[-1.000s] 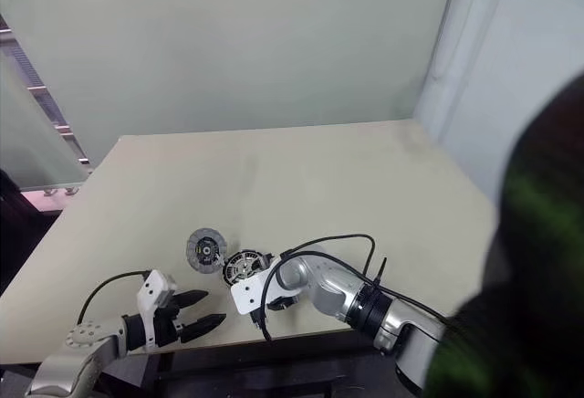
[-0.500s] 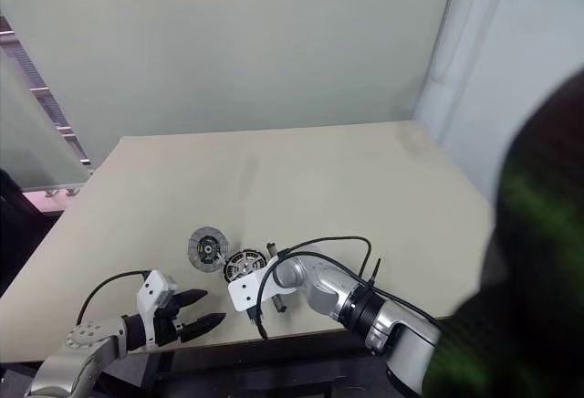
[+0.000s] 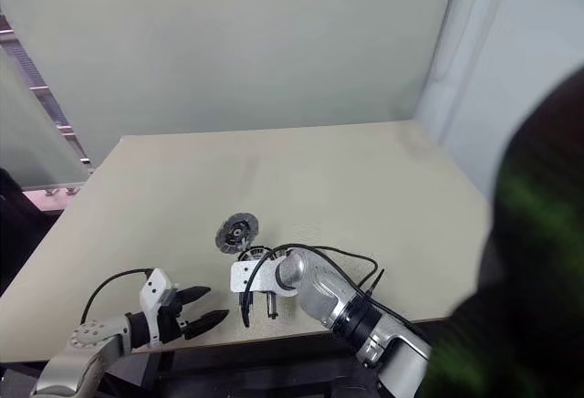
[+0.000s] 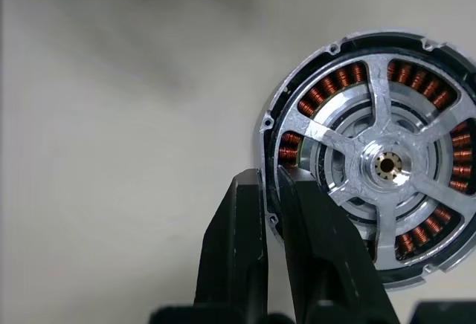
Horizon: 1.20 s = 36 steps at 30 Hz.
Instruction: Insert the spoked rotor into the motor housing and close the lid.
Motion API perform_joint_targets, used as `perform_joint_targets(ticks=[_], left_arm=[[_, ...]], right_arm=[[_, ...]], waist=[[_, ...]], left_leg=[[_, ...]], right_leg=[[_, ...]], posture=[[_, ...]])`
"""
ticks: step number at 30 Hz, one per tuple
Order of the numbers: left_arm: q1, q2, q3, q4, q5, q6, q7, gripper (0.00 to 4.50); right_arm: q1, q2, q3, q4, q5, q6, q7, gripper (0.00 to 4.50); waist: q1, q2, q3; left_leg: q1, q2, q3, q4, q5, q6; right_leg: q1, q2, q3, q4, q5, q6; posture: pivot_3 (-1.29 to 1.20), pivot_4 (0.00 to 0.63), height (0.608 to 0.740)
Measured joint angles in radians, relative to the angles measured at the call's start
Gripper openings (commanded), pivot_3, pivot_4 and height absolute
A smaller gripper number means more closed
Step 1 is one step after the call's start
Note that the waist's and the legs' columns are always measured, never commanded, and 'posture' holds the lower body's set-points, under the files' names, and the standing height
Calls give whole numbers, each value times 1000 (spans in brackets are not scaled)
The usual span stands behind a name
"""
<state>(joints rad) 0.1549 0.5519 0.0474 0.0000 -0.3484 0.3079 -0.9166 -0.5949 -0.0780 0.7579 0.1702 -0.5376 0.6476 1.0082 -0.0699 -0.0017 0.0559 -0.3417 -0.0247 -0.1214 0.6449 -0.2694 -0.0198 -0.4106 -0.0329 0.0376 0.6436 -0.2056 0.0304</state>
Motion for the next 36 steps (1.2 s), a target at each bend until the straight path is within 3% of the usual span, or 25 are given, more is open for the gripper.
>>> perform_joint_targets(ticks=[6,12,17,24,36], left_arm=[[-13,-15,-13,33,5,-15,0,4500],[-37,-40,-32,67,20,-36,0,4500],[-43,-53,-38,73,22,-53,0,4500],[-34,-57,-40,77,22,-67,0,4500],[-18,-56,-39,84,22,-80,1,4500]], right_arm=[[18,41,-59,-79,79,304,30,1],[21,136,-183,-76,185,507,-88,1],[25,227,-272,-52,249,581,-242,1],[28,228,-282,-32,355,558,-362,1],[7,152,-150,-83,445,514,-364,4043]], waist=[[0,0,0],[0,0,0],[-1,0,0],[-1,1,0],[-5,1,0]], left_leg=[[0,0,0,0,0,0],[0,0,0,0,0,0],[0,0,0,0,0,0],[0,0,0,0,0,0],[0,1,0,0,0,0]], right_leg=[[0,0,0,0,0,0],[0,0,0,0,0,0],[-1,0,0,0,0,0],[0,0,0,0,0,0],[-1,0,-1,0,0,0]], posture=[[0,0,740],[0,0,740],[0,0,740],[0,0,740],[0,0,740]])
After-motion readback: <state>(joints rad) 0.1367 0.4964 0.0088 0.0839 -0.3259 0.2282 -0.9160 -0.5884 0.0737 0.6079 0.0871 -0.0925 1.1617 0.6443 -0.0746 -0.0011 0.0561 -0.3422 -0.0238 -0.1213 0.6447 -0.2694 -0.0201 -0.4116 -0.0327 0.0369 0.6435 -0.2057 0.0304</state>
